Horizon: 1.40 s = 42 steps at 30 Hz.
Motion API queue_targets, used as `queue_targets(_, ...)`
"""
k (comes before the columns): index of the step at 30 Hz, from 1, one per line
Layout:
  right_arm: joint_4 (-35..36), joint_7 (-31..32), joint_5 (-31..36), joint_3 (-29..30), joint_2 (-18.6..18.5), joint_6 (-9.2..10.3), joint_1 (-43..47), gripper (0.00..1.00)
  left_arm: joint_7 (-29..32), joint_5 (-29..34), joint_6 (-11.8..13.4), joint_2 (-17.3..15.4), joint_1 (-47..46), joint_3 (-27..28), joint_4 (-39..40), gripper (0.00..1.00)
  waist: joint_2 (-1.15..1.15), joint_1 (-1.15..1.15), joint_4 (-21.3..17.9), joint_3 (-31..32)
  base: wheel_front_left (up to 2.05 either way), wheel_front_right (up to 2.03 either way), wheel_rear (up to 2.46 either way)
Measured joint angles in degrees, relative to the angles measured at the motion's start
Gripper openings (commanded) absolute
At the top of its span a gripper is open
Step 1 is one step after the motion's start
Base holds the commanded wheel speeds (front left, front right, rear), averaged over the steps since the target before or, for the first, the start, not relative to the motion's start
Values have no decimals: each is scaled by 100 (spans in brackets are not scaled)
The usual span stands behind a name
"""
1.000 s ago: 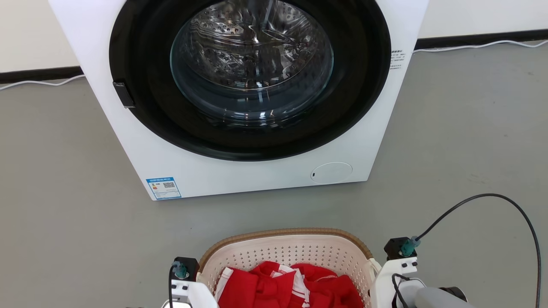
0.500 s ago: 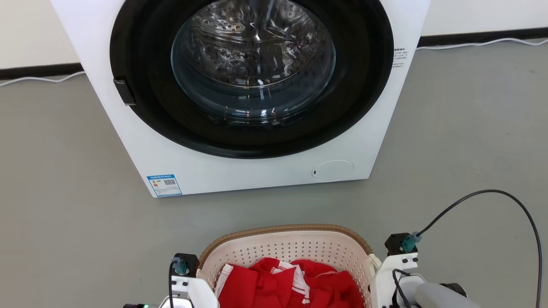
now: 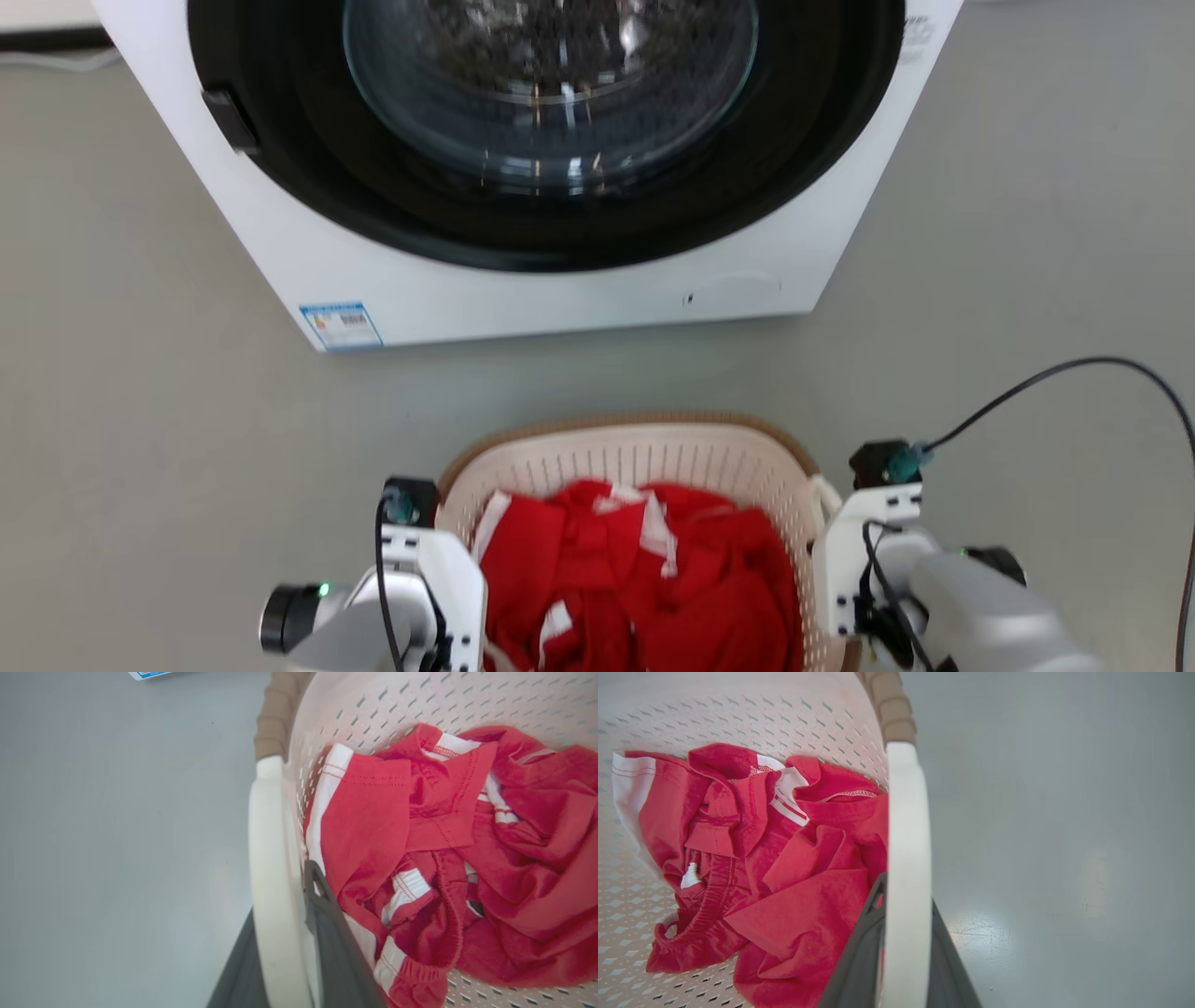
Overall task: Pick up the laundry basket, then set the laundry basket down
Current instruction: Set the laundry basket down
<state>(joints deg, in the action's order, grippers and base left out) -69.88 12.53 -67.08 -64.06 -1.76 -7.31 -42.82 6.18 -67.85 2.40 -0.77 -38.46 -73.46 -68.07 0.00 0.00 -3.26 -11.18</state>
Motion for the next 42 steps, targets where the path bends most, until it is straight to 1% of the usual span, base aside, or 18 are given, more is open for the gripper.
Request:
queue_targets(11, -93, -681, 48, -3, -90, -3, -464, 0, -414, 198, 398, -46, -446, 0, 380, 0, 0, 0, 84, -972, 0, 0, 0)
queue_targets(20, 113, -1296, 136, -21, -394, -5, -814, 0, -914, 391, 755, -45, -851, -1, 668, 0, 0, 0, 166, -1828, 0, 0, 0)
queue_targets(28, 281, -1728, 160, -34, -604, -5, -1056, 0, -1161, 557, 1029, -46, -1150, 0, 862, 0, 0, 0, 245, -2530, 0, 0, 0)
queue_targets(42, 432, -2143, 160, -127, -760, -5, -1380, 0, -1393, 701, 1233, -48, -1542, 1, 896, 0, 0, 0, 314, -3327, 0, 0, 0)
